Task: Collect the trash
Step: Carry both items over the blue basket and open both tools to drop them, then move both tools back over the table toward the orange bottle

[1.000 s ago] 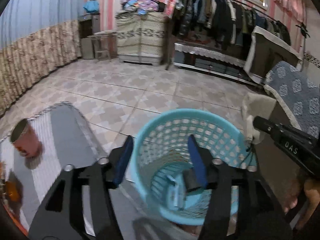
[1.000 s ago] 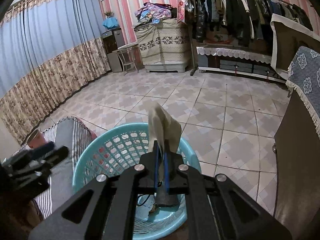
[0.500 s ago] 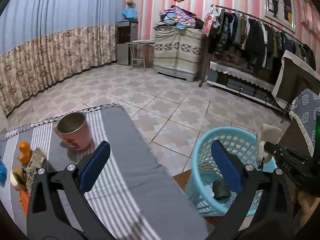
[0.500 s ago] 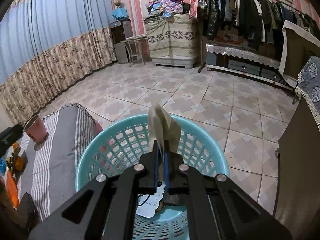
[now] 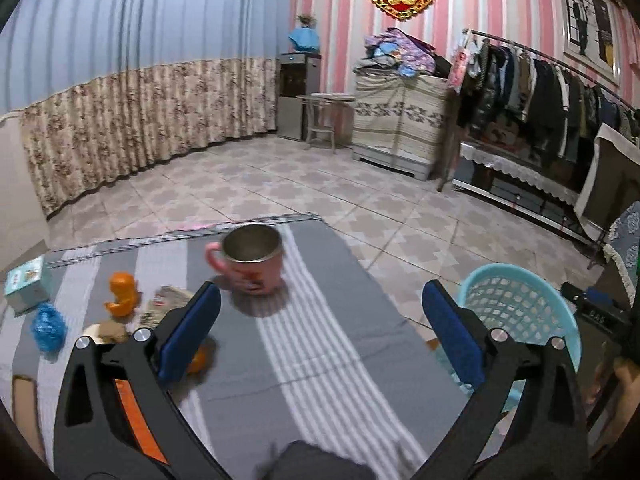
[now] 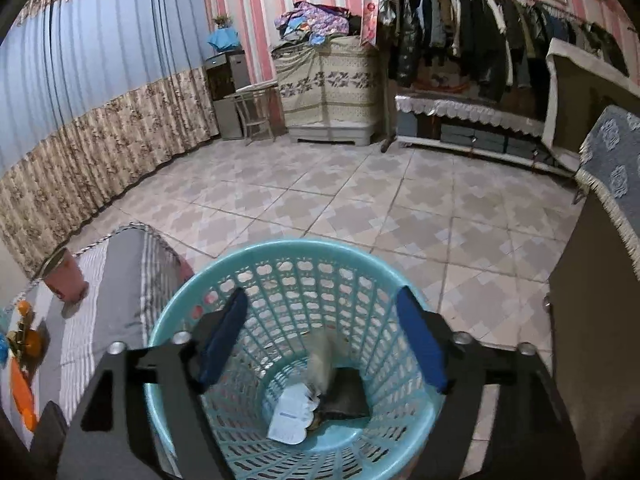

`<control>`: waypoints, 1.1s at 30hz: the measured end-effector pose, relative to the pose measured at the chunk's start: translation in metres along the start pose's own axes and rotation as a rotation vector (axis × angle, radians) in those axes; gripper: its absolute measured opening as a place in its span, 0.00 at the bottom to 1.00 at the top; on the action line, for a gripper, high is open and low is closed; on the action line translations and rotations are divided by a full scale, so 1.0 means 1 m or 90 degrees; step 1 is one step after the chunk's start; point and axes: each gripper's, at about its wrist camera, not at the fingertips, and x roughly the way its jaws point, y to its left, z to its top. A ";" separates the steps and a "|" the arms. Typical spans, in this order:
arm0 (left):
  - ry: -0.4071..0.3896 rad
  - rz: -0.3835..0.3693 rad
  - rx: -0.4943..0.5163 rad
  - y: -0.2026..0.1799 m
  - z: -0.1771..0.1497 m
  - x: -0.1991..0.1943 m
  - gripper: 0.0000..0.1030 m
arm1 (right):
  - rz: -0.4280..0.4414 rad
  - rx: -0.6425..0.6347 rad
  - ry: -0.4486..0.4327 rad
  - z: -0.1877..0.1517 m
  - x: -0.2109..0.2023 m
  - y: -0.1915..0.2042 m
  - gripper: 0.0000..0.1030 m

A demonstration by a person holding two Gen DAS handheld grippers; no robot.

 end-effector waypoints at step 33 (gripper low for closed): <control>0.037 0.186 -0.109 0.254 -0.103 -0.088 0.95 | 0.235 -0.207 -0.009 -0.087 -0.091 0.239 0.92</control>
